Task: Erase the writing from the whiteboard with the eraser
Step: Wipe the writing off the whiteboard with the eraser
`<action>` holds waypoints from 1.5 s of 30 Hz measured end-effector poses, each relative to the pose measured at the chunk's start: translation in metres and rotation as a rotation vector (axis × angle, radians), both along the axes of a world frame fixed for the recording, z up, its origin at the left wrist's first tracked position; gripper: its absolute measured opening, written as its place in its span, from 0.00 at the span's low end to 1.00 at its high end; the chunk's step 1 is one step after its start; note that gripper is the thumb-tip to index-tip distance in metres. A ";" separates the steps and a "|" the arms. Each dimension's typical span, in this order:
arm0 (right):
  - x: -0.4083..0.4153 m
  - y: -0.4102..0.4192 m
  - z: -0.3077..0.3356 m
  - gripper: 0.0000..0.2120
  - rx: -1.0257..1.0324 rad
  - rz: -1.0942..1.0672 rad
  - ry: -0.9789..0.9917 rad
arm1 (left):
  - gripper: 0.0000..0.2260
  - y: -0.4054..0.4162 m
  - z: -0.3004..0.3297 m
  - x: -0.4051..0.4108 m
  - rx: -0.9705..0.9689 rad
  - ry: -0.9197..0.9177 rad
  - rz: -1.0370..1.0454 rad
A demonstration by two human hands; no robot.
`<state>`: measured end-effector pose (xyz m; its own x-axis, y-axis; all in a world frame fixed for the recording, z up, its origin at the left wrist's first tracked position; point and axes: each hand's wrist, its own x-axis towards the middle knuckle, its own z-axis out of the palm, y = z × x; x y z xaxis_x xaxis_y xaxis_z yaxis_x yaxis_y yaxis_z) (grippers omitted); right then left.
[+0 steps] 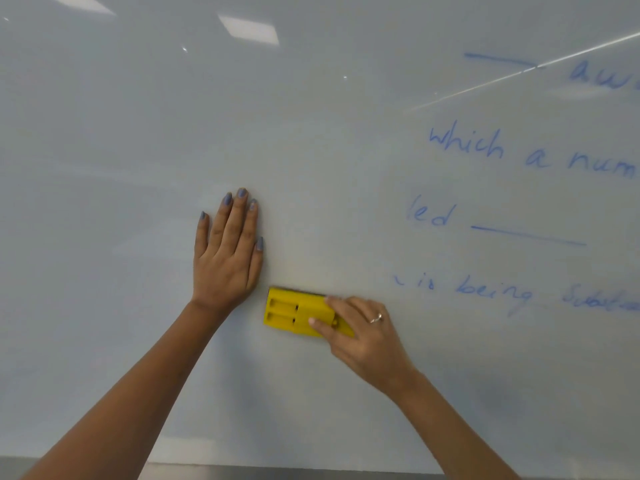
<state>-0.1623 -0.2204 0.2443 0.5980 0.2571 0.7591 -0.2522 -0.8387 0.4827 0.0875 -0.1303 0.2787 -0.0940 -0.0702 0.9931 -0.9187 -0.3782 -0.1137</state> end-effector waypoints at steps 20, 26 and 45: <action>0.009 0.006 0.016 0.20 0.175 -0.029 -0.252 | 0.23 -0.002 -0.002 0.002 -0.022 -0.018 -0.045; -0.011 0.000 -0.010 0.27 0.143 -0.106 -0.185 | 0.23 -0.003 -0.002 0.003 -0.026 -0.022 -0.030; -0.077 -0.051 0.023 0.24 0.095 -0.089 -0.081 | 0.25 -0.045 0.029 -0.096 0.081 0.059 -0.060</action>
